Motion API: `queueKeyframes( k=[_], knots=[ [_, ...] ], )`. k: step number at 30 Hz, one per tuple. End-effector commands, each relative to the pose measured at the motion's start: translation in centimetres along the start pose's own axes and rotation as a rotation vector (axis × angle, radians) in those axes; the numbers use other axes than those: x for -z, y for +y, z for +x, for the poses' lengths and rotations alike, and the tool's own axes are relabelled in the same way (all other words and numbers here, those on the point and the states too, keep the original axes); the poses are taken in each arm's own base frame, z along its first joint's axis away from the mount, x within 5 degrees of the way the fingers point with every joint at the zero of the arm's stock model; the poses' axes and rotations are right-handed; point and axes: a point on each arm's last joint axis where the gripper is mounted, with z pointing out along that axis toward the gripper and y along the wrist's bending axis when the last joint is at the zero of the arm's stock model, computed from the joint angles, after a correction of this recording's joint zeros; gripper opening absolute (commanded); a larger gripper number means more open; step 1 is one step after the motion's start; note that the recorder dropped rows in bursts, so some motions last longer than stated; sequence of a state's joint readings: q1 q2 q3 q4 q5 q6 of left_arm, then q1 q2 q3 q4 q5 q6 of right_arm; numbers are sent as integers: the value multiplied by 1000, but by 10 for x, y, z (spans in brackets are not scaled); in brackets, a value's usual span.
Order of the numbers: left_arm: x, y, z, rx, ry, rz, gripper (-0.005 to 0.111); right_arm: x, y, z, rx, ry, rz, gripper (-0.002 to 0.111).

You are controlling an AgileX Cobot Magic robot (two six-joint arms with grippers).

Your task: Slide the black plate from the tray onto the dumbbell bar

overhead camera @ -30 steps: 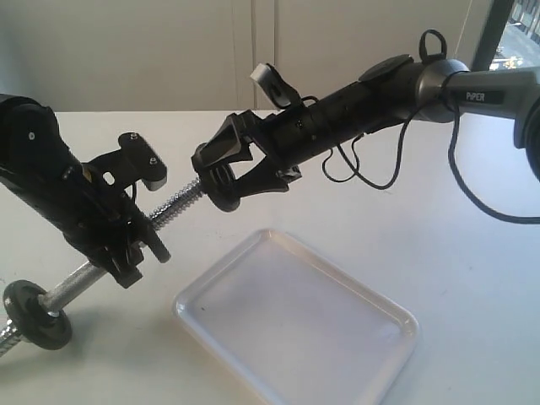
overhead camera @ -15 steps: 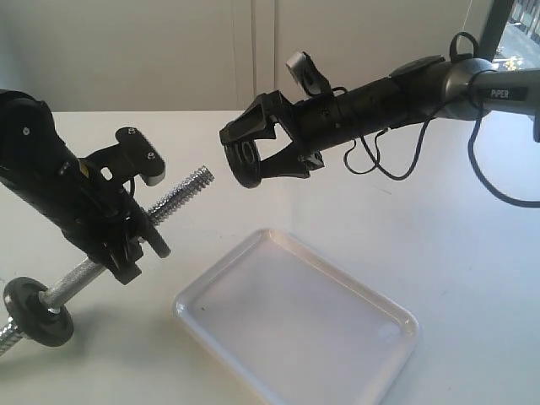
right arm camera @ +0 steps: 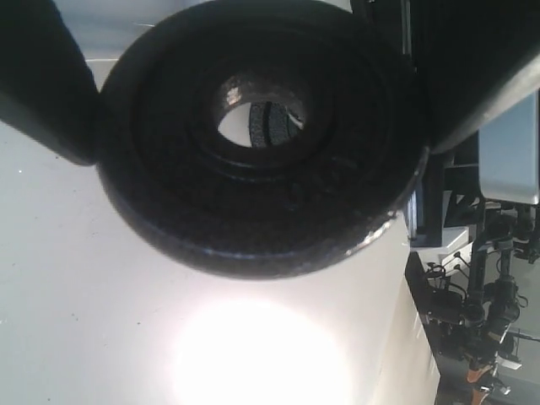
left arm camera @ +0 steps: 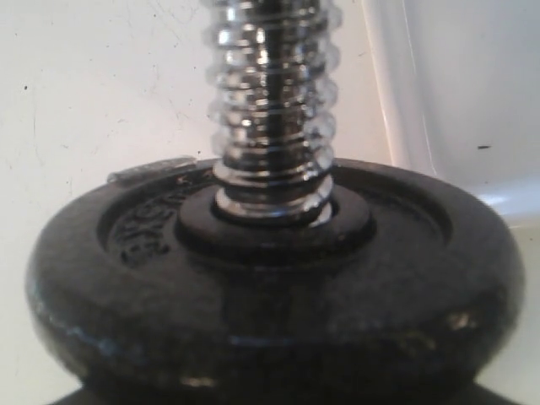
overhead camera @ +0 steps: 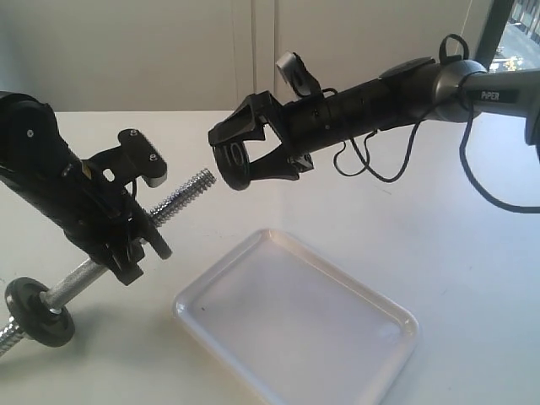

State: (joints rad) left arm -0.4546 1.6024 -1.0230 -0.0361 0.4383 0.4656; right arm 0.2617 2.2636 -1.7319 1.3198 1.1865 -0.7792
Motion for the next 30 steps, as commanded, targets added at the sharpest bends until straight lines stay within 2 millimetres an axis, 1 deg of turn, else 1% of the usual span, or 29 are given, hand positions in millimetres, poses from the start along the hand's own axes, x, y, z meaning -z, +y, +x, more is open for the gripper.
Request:
queueKeyframes(
  k=[1,7,15,21,30],
  knots=[
    [20,5,-16,-4,-116,-59,0,-4,12,-3,-26,-37,-100,0],
    [20,5,-16,-4,-118,-61,0,-10,10,-1,-41,-32,-112,0],
    [20,5,-16,-1,-119,-59,0,-16,14,0,-38,-24,-121,0],
    [20,5,-16,1,-120,-58,0,-24,19,3,-29,-6,-129,0],
    [20,5,-17,1,-125,-61,0,-24,19,3,-27,-7,-129,0]
  ],
)
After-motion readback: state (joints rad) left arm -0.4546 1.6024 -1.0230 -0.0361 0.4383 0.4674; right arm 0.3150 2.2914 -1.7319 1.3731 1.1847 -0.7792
